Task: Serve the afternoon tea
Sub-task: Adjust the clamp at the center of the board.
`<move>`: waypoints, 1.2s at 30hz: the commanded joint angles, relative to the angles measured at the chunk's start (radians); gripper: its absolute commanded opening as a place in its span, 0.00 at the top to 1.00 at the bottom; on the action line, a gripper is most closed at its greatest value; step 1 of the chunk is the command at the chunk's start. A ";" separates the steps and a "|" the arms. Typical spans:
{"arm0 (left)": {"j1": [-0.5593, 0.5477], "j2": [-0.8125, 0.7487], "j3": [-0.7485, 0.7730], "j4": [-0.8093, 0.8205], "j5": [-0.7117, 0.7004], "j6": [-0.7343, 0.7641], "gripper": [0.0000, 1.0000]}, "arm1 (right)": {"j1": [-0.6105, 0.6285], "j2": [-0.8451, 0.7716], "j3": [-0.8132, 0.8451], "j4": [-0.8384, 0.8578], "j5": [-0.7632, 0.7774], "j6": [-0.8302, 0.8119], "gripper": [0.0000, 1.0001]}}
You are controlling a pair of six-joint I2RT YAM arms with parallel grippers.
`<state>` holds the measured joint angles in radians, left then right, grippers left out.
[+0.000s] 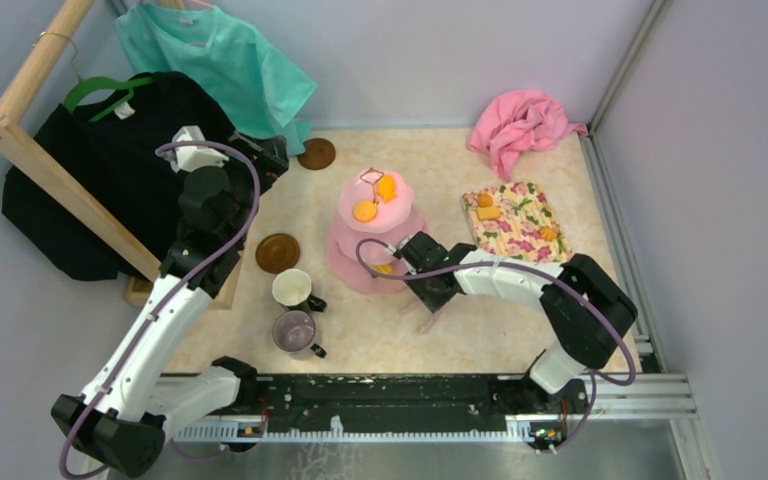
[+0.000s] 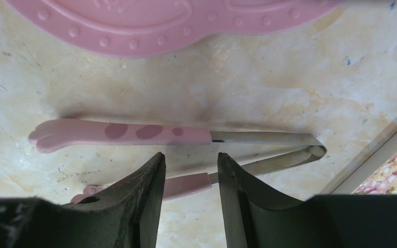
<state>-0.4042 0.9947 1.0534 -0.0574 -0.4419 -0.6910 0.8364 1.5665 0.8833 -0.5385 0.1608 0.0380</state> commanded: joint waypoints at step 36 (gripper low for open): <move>-0.043 -0.077 0.073 -0.288 0.577 0.364 0.12 | -0.174 -0.272 0.093 -0.253 0.380 0.894 0.54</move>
<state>-0.4240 0.9920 1.1336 -0.2474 0.0006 -0.4404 0.6823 1.3468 0.9543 -0.8276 0.5152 0.8783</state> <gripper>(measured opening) 0.892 0.466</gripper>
